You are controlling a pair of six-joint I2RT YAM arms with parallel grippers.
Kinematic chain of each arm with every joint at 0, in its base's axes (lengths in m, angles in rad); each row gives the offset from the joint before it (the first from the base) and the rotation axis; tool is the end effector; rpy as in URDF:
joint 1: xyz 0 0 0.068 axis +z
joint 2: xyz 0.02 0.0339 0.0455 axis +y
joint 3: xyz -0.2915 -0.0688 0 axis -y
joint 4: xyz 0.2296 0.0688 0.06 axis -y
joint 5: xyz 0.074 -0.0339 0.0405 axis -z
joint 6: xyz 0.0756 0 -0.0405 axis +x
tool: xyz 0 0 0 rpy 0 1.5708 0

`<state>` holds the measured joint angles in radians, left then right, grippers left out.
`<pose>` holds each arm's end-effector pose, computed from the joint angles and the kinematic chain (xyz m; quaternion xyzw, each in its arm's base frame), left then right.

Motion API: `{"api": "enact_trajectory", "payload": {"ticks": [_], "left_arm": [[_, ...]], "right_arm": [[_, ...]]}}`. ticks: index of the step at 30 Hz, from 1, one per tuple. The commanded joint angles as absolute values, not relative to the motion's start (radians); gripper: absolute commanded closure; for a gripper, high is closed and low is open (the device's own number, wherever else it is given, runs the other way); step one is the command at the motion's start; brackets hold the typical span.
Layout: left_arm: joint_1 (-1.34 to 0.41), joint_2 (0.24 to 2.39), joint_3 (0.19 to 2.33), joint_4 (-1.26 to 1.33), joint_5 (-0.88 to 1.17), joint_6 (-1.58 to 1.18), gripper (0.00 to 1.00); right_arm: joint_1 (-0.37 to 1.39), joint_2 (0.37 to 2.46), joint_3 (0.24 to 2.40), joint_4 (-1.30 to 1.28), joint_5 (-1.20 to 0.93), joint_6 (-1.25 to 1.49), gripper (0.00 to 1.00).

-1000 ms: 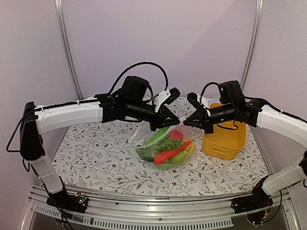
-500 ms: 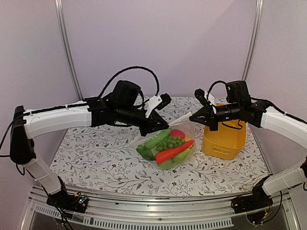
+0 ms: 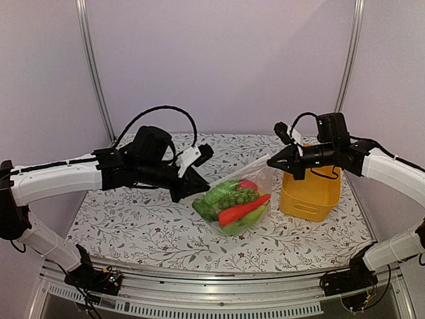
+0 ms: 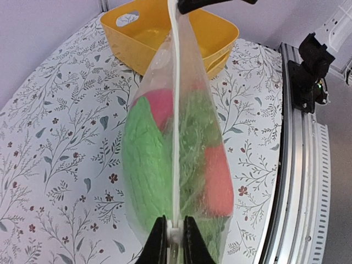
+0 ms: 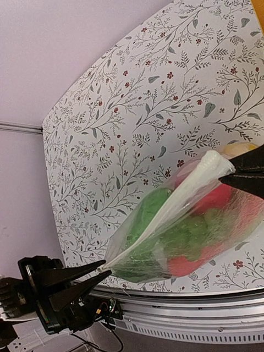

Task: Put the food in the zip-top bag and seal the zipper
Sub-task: Zip the zipper of the food storage bag.

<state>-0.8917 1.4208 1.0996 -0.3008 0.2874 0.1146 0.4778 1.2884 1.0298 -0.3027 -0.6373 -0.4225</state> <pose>0.1920 -0.2720 0.3008 0.4818 0.7397 -0.2892 0.3701 0.2370 0.1734 0.3210 -0.4981 0.6825 0.2868 0.4515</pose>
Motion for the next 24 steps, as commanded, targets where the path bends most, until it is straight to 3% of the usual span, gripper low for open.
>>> {"api": "enact_trajectory", "payload": {"ticks": [1,16,22,24], "left_arm": [[-0.861,1.355,1.032,-0.362,0.256,0.101,0.95],[-0.827,1.266,0.906,-0.335,0.244,0.089,0.95],[-0.827,1.306,0.933,-0.277,0.306,0.068,0.95],[-0.827,1.321,0.952,-0.277,0.313,0.075,0.95]], "right_arm": [[0.441,1.269,1.026,-0.274,-0.578,-0.413,1.00],[0.437,1.301,1.027,-0.273,-0.595,-0.411,1.00],[0.439,1.350,1.063,-0.361,-0.803,-0.470,1.00],[0.442,1.374,1.091,-0.408,-0.836,-0.483,0.96]]}}
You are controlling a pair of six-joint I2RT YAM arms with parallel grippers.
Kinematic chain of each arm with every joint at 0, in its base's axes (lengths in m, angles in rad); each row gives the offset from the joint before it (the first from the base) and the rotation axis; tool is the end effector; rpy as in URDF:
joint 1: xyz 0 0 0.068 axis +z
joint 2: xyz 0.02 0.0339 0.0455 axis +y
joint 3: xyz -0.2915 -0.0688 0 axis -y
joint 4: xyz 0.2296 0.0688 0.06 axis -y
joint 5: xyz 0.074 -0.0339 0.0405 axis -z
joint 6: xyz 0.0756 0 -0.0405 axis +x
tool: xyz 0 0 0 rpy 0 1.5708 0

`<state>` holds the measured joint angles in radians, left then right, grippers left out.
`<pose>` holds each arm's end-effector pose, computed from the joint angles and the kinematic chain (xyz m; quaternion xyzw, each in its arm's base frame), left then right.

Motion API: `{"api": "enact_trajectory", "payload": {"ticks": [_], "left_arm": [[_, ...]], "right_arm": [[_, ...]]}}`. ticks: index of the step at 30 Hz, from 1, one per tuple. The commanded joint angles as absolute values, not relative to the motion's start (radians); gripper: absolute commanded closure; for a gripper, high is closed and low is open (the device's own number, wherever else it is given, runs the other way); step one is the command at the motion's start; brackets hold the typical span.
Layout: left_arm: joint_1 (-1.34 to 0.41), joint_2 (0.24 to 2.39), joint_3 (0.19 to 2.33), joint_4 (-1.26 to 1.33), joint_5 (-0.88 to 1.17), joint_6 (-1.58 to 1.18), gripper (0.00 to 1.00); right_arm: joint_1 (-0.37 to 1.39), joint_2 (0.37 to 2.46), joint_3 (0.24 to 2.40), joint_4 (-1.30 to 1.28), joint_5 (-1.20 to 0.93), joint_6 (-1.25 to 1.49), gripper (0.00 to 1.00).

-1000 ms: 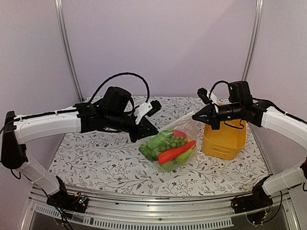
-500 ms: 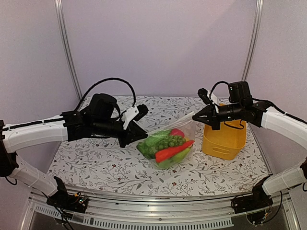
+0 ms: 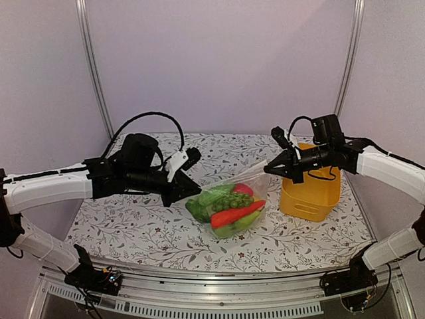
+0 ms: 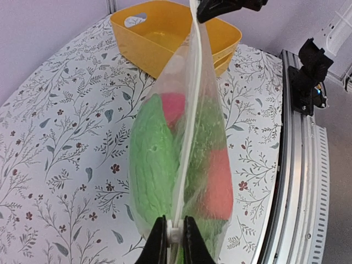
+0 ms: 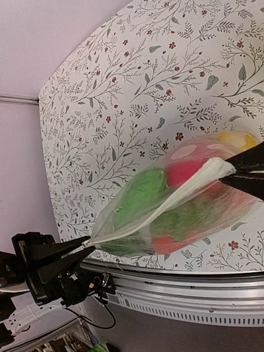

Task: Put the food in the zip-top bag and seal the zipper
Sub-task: Zip the zipper of the food storage bag, then place the zipper food storage bag at the center of the board.

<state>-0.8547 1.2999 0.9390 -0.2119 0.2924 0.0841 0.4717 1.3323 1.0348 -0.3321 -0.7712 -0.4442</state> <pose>0.1812 -0.2414 0.2901 0.4551 0.7432 -0.2965 0.3907 0.2360 0.1796 0.3113 -0.5181 0.6654 0.3410 0.4155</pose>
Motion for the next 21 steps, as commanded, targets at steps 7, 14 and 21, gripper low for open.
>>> {"api": "enact_trajectory", "payload": {"ticks": [7,14,21], "left_arm": [[-0.827,1.332,0.985,-0.256,0.300,0.090,0.96],[-0.796,1.503,1.263,-0.215,0.187,0.134,1.00],[-0.694,1.652,1.562,-0.269,0.182,0.110,1.00]], "right_arm": [[0.446,1.401,1.130,-0.454,-0.824,-0.520,0.62],[0.433,1.427,1.291,-0.508,-0.766,-0.514,0.49],[0.343,1.423,1.399,-0.523,-0.708,-0.496,0.43]]}}
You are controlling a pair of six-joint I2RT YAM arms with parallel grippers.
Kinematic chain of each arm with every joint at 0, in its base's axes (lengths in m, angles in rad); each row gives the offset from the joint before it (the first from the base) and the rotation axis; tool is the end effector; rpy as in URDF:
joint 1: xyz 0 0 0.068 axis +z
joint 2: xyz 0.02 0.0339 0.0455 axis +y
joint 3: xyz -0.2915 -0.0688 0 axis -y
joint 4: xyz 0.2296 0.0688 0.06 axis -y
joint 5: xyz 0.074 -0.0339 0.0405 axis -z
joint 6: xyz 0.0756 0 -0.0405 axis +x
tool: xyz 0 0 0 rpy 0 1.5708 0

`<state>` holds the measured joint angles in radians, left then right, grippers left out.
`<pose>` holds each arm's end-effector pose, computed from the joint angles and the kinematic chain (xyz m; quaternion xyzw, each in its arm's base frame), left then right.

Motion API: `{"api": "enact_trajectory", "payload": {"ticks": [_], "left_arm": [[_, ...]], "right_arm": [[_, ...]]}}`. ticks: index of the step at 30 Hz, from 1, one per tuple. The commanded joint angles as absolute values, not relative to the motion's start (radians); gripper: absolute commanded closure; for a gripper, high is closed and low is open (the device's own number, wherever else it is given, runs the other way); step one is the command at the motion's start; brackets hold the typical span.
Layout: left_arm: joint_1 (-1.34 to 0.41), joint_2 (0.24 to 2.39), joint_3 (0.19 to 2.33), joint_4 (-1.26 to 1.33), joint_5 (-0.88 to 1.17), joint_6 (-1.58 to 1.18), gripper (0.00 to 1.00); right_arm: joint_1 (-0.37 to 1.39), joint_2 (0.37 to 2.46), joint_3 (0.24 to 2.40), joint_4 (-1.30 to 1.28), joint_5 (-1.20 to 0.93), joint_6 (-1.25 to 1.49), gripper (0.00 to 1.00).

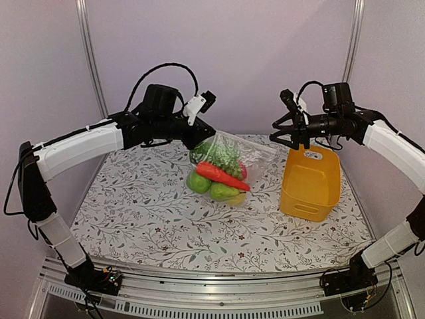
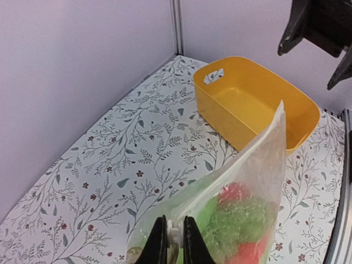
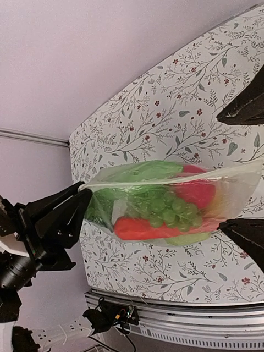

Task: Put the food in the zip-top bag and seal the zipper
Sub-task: Place the zipper food storage bag at the center of the board, then reset both arms

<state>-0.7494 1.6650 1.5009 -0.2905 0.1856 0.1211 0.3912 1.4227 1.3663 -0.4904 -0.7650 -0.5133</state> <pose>0.2958 -0.2943 0.3603 0.4006 0.7452 -0.2377 0.4772 0.2753 0.1702 0.3819 -0.5179 0.6476 0.2970 0.4735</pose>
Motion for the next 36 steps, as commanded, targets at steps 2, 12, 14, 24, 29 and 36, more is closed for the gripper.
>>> {"api": "enact_trajectory", "payload": {"ticks": [2,12,14,24,29,36], "left_arm": [[-0.702,1.603,1.468,-0.193,0.246,0.124,1.00],[-0.813,1.609,1.128,-0.249,0.457,0.132,0.84],[-0.842,1.593,1.133,-0.285,0.425,0.124,0.70],[-0.813,1.285,1.081,-0.119,-0.002,0.044,0.01],[-0.770,1.258,1.155,-0.074,-0.260,0.040,0.00],[-0.715,1.222,1.086,0.100,-0.382,0.022,0.00]], "right_arm": [[0.332,1.399,1.367,-0.523,-0.686,-0.487,0.43],[0.332,1.279,1.142,-0.464,-0.669,-0.490,0.41],[0.332,1.267,1.136,-0.465,-0.663,-0.481,0.41],[0.268,1.125,1.124,-0.366,-0.368,-0.281,0.01],[0.235,1.065,1.178,-0.329,-0.091,-0.160,0.01],[0.229,1.016,1.081,-0.241,0.049,-0.120,0.01]]}}
